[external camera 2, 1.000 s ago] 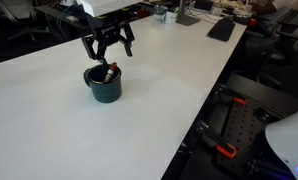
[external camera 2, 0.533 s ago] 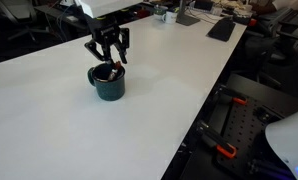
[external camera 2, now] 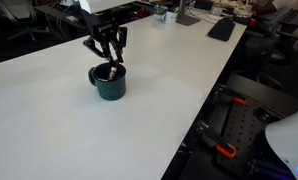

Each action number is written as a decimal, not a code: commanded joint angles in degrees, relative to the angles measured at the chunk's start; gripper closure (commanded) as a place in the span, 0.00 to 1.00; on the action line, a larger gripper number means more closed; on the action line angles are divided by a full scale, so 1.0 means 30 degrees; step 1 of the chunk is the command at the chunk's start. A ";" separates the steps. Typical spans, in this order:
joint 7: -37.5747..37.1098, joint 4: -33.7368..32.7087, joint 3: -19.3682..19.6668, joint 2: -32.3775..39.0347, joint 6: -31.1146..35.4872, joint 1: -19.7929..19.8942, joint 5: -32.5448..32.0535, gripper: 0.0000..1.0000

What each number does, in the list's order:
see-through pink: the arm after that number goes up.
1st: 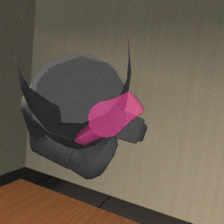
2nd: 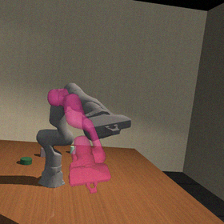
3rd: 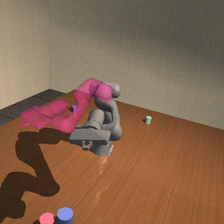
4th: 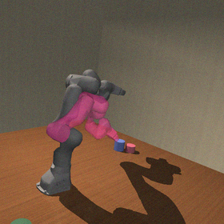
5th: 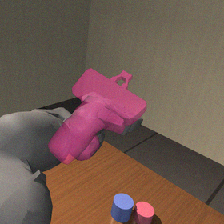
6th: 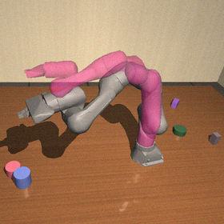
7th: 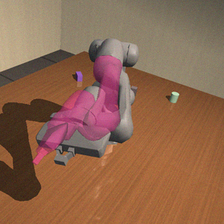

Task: Remove the marker from the cup and put it on the table

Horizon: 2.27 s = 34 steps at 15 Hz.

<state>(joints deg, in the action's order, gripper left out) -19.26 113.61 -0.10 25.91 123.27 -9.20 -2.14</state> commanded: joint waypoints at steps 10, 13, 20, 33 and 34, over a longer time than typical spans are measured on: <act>0.1569 0.0261 -0.0715 -0.1220 0.0208 0.0660 0.1776 0.93; 0.2194 0.0193 -0.0971 -0.1774 0.0376 0.0800 0.2474 0.93; 0.2302 0.0458 -0.0929 -0.2242 0.0344 0.0611 0.2196 0.48; 0.1291 0.0149 -0.0599 -0.0929 0.0036 0.0493 0.1496 0.00; 0.1333 0.0088 -0.0587 -0.0803 -0.0001 0.0531 0.1543 0.00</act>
<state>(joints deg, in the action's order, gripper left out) -13.87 114.56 -2.17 22.89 124.06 -7.47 3.28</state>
